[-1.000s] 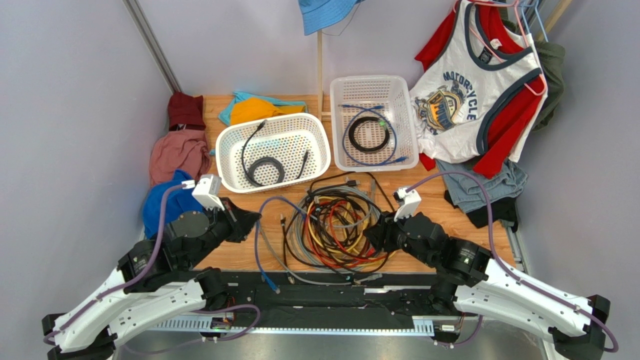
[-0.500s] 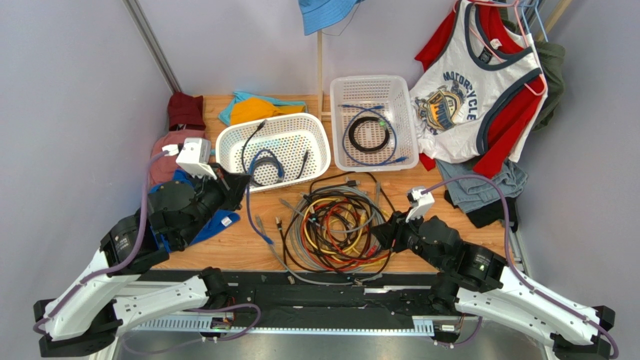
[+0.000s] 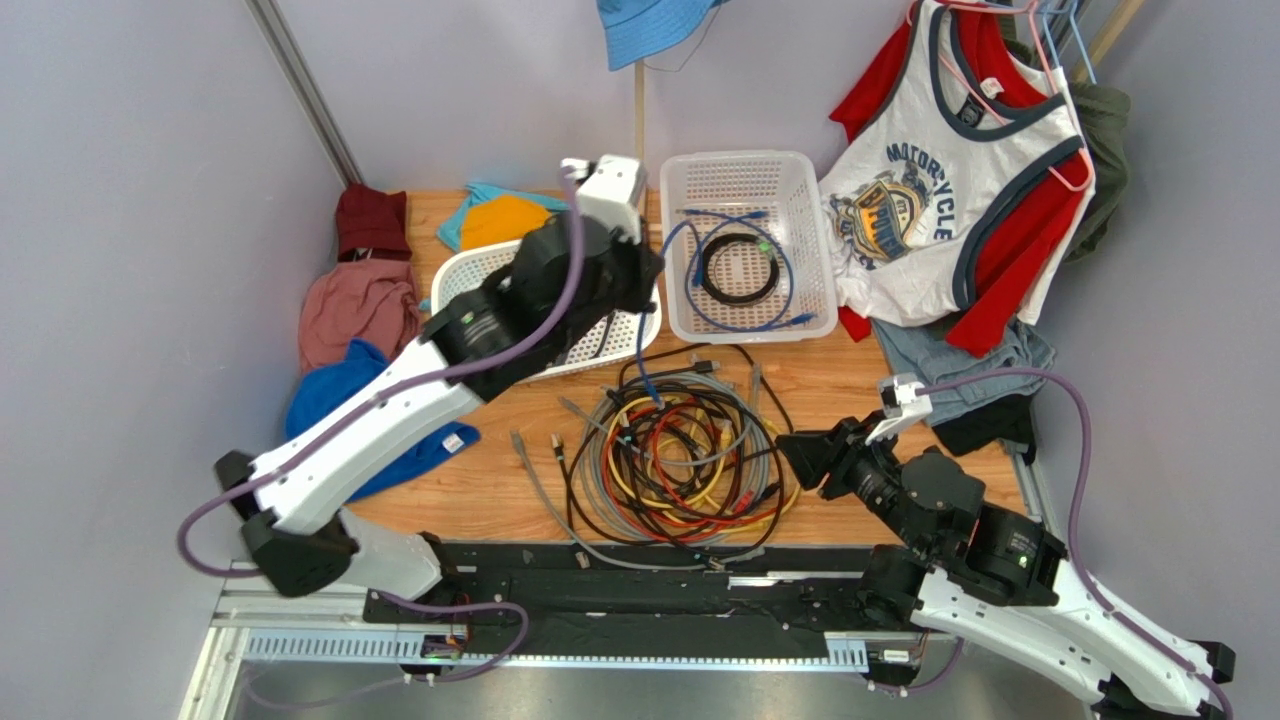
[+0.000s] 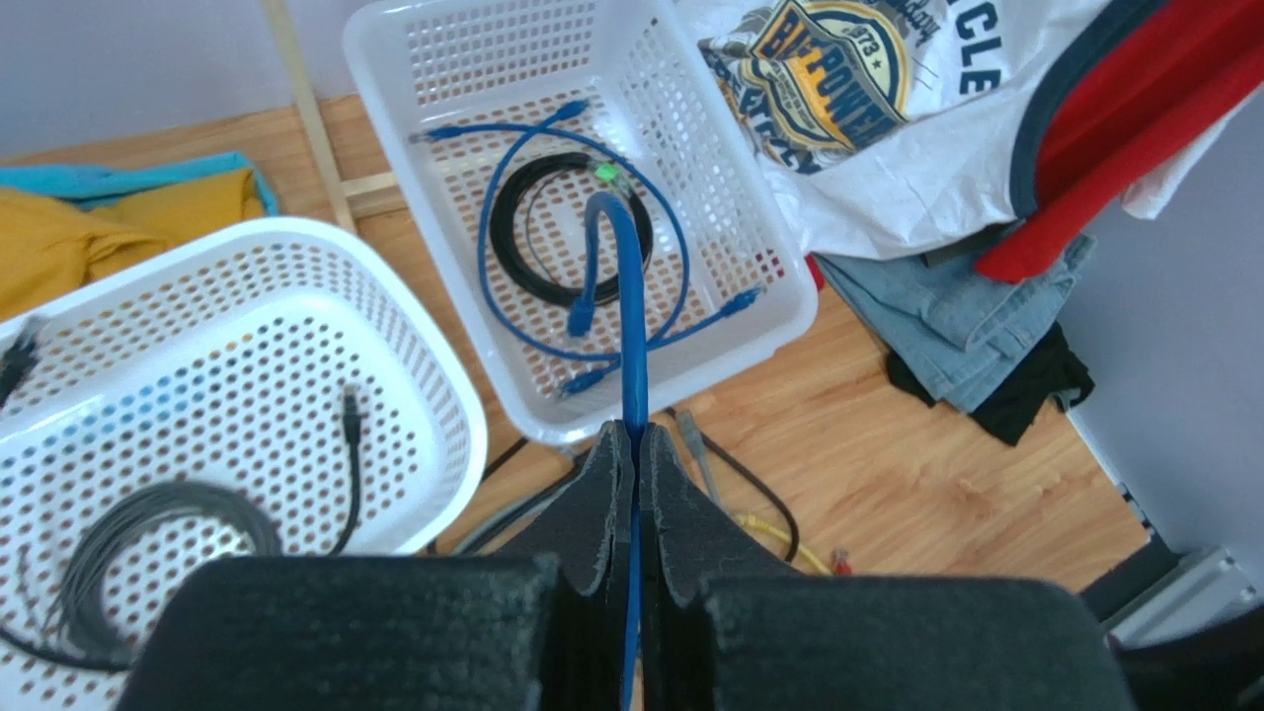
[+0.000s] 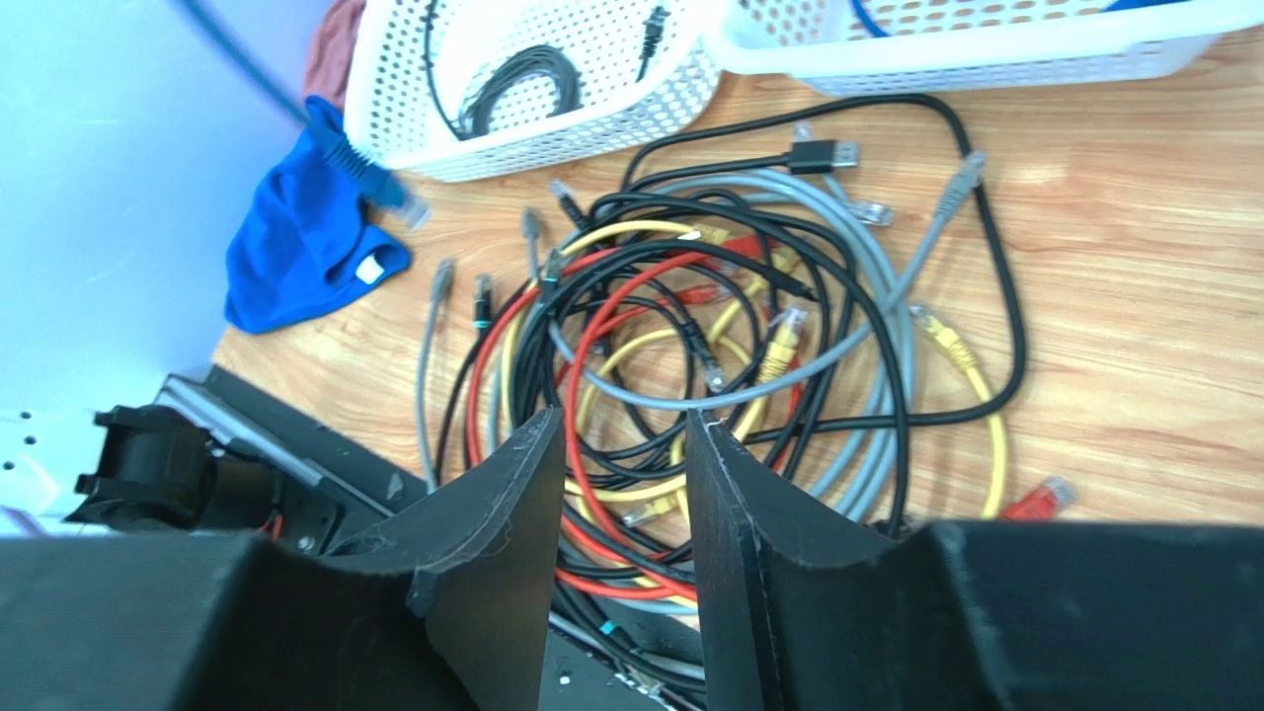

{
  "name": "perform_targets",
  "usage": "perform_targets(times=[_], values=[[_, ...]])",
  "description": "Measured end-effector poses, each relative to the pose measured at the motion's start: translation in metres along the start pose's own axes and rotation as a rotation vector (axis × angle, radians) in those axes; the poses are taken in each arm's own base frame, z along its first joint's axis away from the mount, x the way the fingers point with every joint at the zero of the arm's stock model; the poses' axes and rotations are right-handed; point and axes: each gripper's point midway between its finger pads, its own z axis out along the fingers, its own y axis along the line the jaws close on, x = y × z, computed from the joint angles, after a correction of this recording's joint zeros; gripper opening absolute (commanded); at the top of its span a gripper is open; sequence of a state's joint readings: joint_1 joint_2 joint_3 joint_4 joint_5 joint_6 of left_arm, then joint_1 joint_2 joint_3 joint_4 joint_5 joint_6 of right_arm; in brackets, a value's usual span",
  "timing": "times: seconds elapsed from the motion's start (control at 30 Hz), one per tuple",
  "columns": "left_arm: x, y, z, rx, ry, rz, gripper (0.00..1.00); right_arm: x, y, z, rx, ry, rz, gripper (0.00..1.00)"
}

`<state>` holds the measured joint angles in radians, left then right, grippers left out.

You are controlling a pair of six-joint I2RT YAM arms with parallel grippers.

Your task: Untangle the cables

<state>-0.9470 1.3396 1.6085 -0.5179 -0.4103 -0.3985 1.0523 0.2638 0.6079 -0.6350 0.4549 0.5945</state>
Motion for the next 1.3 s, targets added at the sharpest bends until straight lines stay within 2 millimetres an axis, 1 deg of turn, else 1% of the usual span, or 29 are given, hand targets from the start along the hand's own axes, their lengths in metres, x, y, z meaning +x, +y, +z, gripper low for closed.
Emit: perform_targets(times=[0.03, 0.13, 0.2, 0.33, 0.43, 0.57, 0.63, 0.67, 0.7, 0.77, 0.8, 0.83, 0.87, 0.9, 0.93, 0.97, 1.03, 1.1, 1.13, 1.2, 1.3], values=[[0.001, -0.004, 0.018, 0.006, 0.02, 0.006, 0.0, 0.0, -0.002, 0.0, 0.009, -0.001, -0.002, 0.39], [-0.004, -0.012, 0.06, 0.026, 0.038, 0.012, 0.0, 0.002, -0.007, 0.0, 0.035, 0.002, -0.003, 0.39], [-0.01, -0.019, 0.087, 0.056, 0.036, 0.015, 0.0, 0.001, -0.01, -0.001, 0.046, -0.007, 0.003, 0.39], [-0.021, -0.023, 0.135, 0.121, 0.025, 0.007, 0.0, 0.0, -0.017, -0.005, 0.056, -0.034, 0.019, 0.39], [-0.025, -0.018, 0.169, 0.174, 0.018, -0.03, 0.0, -0.001, -0.02, -0.006, 0.059, -0.051, 0.026, 0.38], [-0.027, 0.001, 0.216, 0.216, 0.002, -0.099, 0.0, 0.001, -0.024, -0.005, 0.072, -0.055, 0.023, 0.38], [-0.021, 0.014, 0.239, 0.215, 0.006, -0.129, 0.07, 0.001, -0.024, -0.005, 0.076, -0.055, 0.021, 0.38], [-0.019, 0.02, 0.25, 0.217, 0.005, -0.146, 0.18, 0.002, -0.025, -0.005, 0.077, -0.054, 0.02, 0.38], [-0.015, 0.026, 0.26, 0.218, 0.009, -0.159, 0.4, 0.002, -0.025, -0.005, 0.078, -0.054, 0.019, 0.38], [-0.003, 0.035, 0.279, 0.236, 0.029, -0.2, 0.47, 0.002, -0.025, -0.004, 0.08, -0.052, 0.016, 0.38], [0.006, 0.038, 0.286, 0.244, 0.045, -0.217, 0.58, 0.003, -0.025, -0.004, 0.081, -0.051, 0.014, 0.38], [0.015, 0.041, 0.292, 0.25, 0.064, -0.233, 0.64, 0.003, -0.026, -0.003, 0.083, -0.049, 0.012, 0.38], [0.025, 0.044, 0.296, 0.257, 0.092, -0.251, 0.69, 0.004, -0.026, -0.003, 0.086, -0.047, 0.01, 0.38], [0.033, 0.045, 0.298, 0.261, 0.112, -0.259, 0.79, 0.005, -0.027, -0.002, 0.089, -0.044, 0.008, 0.38], [0.041, 0.047, 0.299, 0.261, 0.132, -0.263, 0.96, 0.006, -0.027, -0.002, 0.092, -0.042, 0.005, 0.38], [0.049, 0.047, 0.3, 0.261, 0.151, -0.268, 0.99, 0.007, -0.028, -0.001, 0.097, -0.04, 0.001, 0.38], [0.058, 0.043, 0.297, 0.263, 0.172, -0.254, 0.99, 0.007, -0.028, 0.0, 0.102, -0.038, -0.004, 0.38], [0.065, 0.038, 0.288, 0.255, 0.201, -0.241, 0.99, 0.007, -0.028, 0.001, 0.103, -0.037, -0.006, 0.38], [0.066, 0.034, 0.281, 0.253, 0.208, -0.232, 0.99, 0.007, -0.028, 0.001, 0.105, -0.036, -0.007, 0.38], [0.058, 0.025, 0.264, 0.251, 0.206, -0.21, 0.99, 0.008, -0.028, 0.002, 0.107, -0.033, -0.009, 0.38], [0.038, 0.015, 0.223, 0.218, 0.173, -0.166, 0.97, 0.009, -0.028, 0.005, 0.117, -0.028, -0.015, 0.38]])
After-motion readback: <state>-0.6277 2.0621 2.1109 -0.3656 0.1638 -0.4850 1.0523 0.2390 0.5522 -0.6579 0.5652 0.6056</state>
